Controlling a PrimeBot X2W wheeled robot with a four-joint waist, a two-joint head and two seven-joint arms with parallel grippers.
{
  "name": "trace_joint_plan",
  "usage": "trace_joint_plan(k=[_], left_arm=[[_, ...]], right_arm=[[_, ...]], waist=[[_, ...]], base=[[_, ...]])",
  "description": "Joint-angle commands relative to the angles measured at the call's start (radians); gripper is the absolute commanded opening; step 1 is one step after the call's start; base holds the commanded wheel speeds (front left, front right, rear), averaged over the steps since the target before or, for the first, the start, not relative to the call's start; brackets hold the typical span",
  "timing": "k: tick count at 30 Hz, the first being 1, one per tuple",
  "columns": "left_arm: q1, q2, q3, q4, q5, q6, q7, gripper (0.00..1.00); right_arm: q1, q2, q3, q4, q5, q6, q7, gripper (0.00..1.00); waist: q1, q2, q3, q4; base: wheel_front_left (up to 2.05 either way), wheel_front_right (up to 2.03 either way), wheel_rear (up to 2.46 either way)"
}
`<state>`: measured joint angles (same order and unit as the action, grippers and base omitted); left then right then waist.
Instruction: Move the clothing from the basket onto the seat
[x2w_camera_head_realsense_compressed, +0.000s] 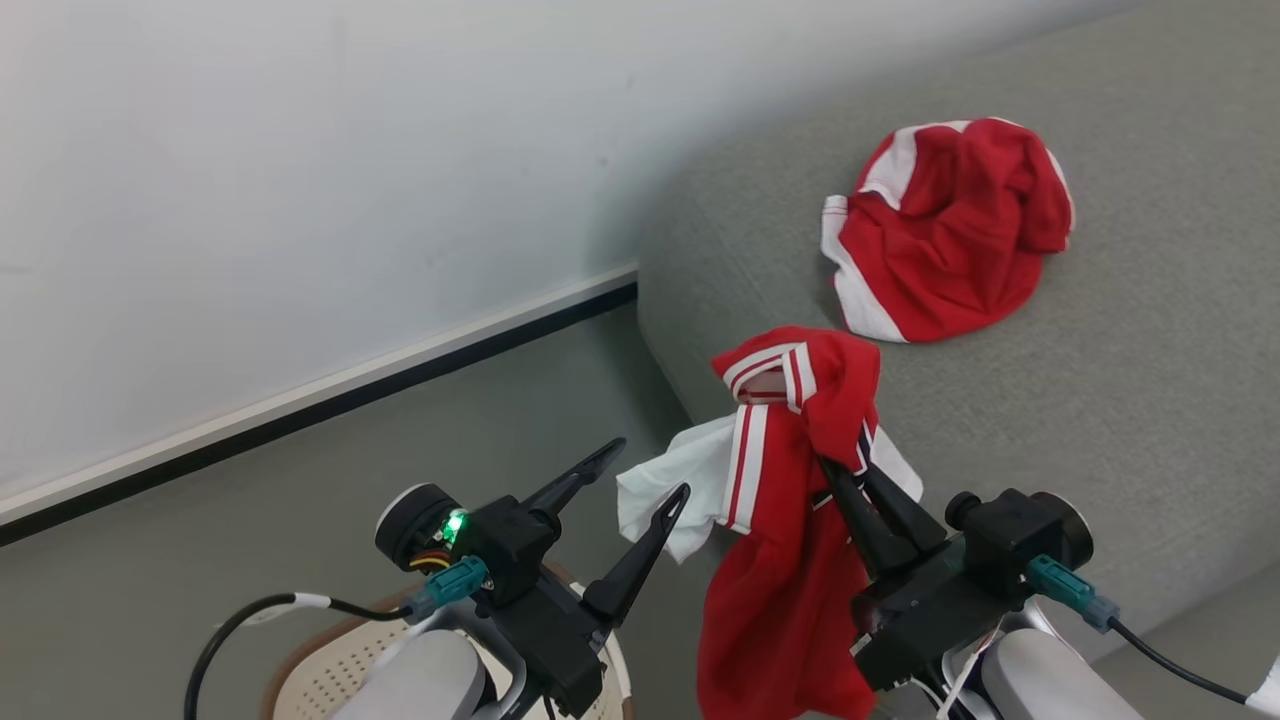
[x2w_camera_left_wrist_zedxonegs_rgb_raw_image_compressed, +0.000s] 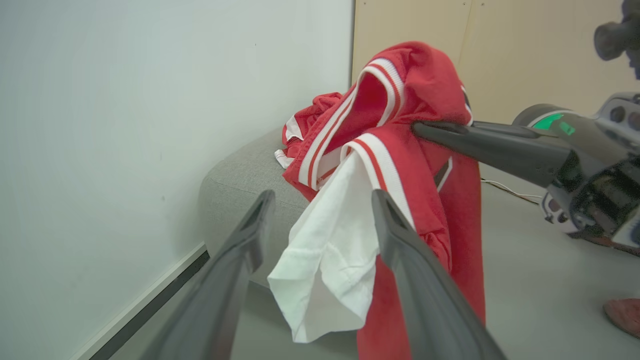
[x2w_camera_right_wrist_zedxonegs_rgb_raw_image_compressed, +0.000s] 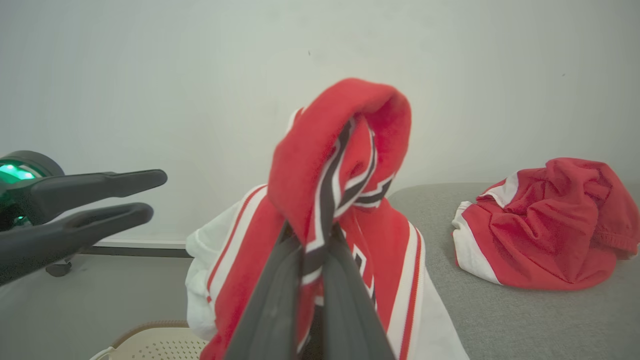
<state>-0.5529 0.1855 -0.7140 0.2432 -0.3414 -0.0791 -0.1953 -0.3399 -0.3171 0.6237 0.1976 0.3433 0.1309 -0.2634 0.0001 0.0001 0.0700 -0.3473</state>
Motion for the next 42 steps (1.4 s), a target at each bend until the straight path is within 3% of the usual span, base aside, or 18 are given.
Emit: trace_joint_plan(k=[1,16,32,42], left_arm=[[-0.011,0.007,0.000,-0.005,-0.005,-0.004,0.000,1.00],[-0.051,0.021,-0.020,-0.010,-0.011,-0.012,0.014,1.00],[-0.104,0.014,-0.057,0.006,-0.019,-0.024,0.024,1.00],[-0.203,0.011,-0.093,-0.044,0.011,-0.033,0.079,1.00]], right_arm=[[0.002,0.002,-0.008,-0.011,-0.009,0.000,-0.001,0.00],[0.030,0.029,-0.056,-0.061,-0.047,0.000,-0.001,0.00],[0.032,0.049,-0.167,-0.081,-0.067,0.000,-0.001,0.00],[-0.144,-0.032,-0.358,-0.141,-0.092,0.000,-0.001,0.00]], waist=[[-0.0001,-0.0001,0.031,-0.044],[-0.0001,-0.0001,0.083,-0.169],[-0.0001,-0.0001,0.132,-0.184],[-0.0001,-0.0001,0.284,-0.139]], base=[[0.00,0.00,0.00],[0.00,0.00,0.00],[0.00,0.00,0.00],[0.00,0.00,0.00]])
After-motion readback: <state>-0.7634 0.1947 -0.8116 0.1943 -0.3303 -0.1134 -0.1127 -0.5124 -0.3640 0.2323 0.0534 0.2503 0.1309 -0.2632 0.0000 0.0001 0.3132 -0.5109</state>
